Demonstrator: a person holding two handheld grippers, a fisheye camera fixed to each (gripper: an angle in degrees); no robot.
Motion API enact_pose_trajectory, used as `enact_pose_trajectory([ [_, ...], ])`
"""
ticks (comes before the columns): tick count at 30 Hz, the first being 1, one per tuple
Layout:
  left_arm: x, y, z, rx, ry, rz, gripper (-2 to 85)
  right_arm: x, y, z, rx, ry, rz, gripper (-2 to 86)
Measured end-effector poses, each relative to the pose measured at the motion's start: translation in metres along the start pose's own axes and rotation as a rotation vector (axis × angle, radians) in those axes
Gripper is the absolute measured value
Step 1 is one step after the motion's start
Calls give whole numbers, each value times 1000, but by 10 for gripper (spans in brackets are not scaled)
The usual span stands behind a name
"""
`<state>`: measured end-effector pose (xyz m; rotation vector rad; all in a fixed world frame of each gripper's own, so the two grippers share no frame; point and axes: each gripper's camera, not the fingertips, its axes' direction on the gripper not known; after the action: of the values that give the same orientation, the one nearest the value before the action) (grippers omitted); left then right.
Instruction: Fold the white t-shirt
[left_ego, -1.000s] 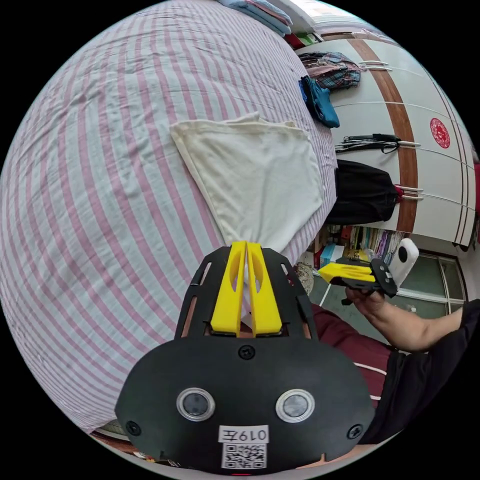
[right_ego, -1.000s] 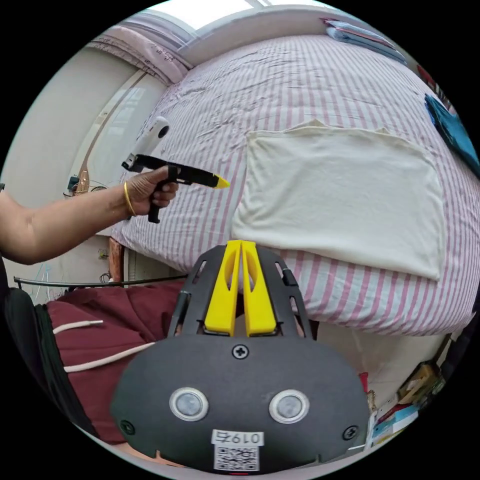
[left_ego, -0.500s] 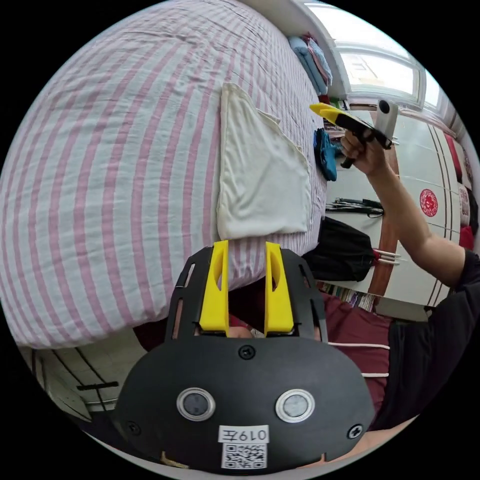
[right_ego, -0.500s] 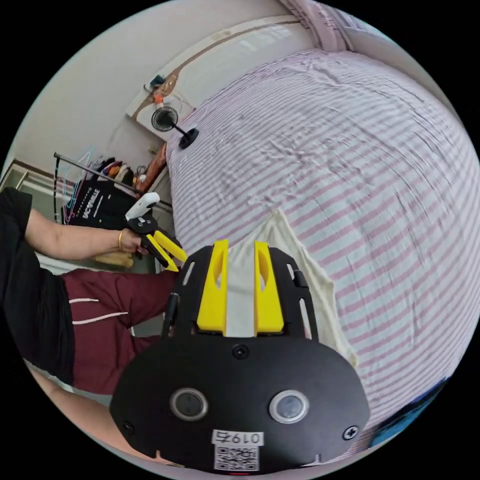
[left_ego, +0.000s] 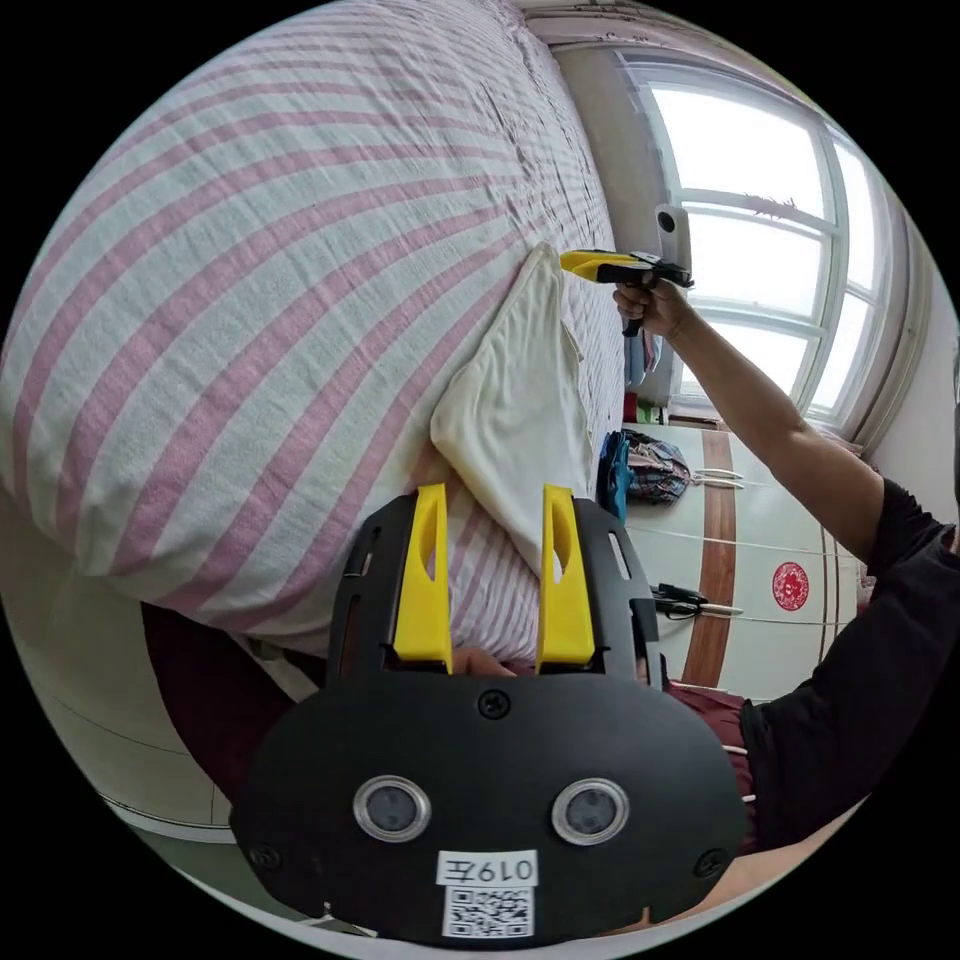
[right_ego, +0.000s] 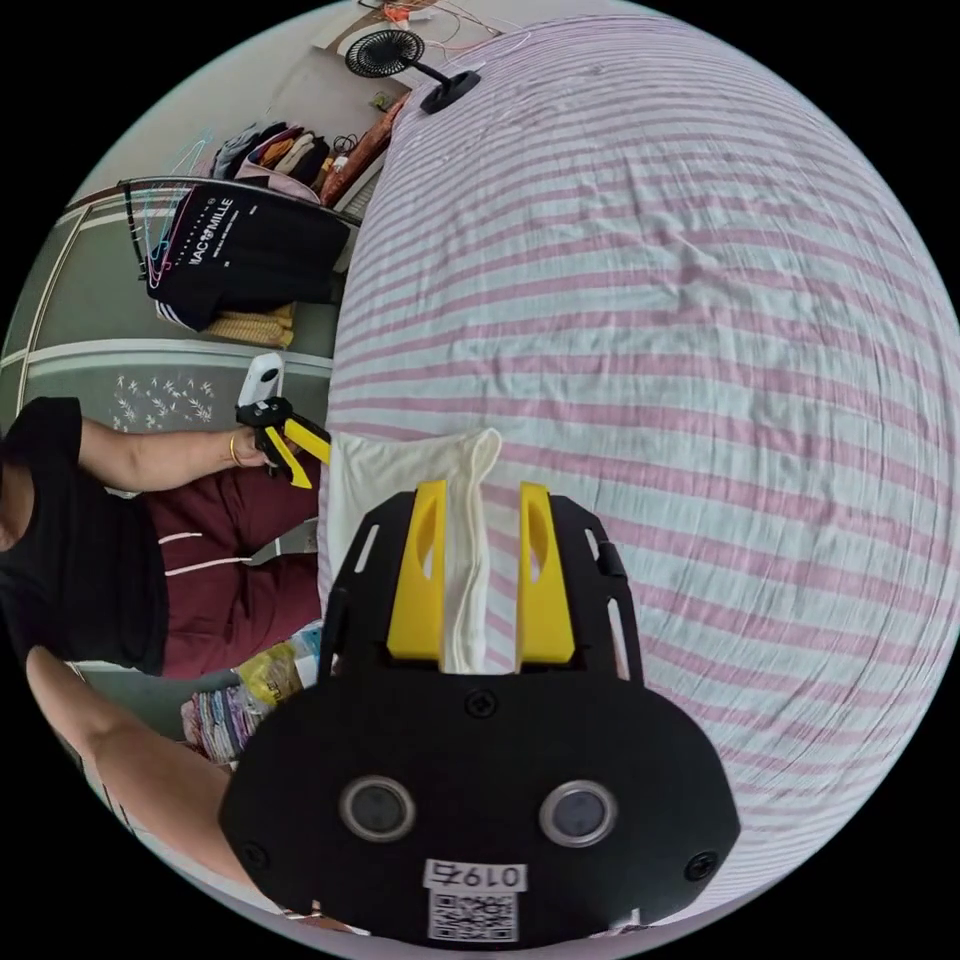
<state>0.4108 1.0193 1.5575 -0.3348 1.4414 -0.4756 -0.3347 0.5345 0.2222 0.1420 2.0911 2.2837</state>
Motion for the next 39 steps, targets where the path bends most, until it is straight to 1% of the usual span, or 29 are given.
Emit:
enact_pose_trajectory([
  [2,-19,5,2,37,42,4,126,17,-14,-8,-20,-37,-16,111],
  [4,-32,5,4,57,76,5,125,39,-32,-14,-51,-145,-27,104],
  [7,-48,1,5,108,101,18,124,60,-53,-25,-84,-171,-46,94],
  [11,-66,-7,16,111,111,42,122,85,-74,-39,-88,-262,-40,90],
  [15,-81,-8,23,138,128,51,114,103,-101,-46,-137,-299,-60,74],
  [20,-108,-9,32,191,214,25,97,118,-128,-47,-178,-413,-69,65],
  [22,-115,-11,34,178,225,26,90,123,-139,-48,-226,-413,-77,63],
  [26,-126,-18,41,105,229,63,76,135,-153,-56,-232,-406,-32,57],
  [30,-137,-20,45,68,237,58,54,139,-171,-53,-301,-361,-9,25],
  [34,-148,-20,50,-10,222,72,37,143,-185,-46,-353,-338,19,0],
  [39,-164,-19,56,-36,280,56,33,144,-194,-40,-377,-299,40,-7],
])
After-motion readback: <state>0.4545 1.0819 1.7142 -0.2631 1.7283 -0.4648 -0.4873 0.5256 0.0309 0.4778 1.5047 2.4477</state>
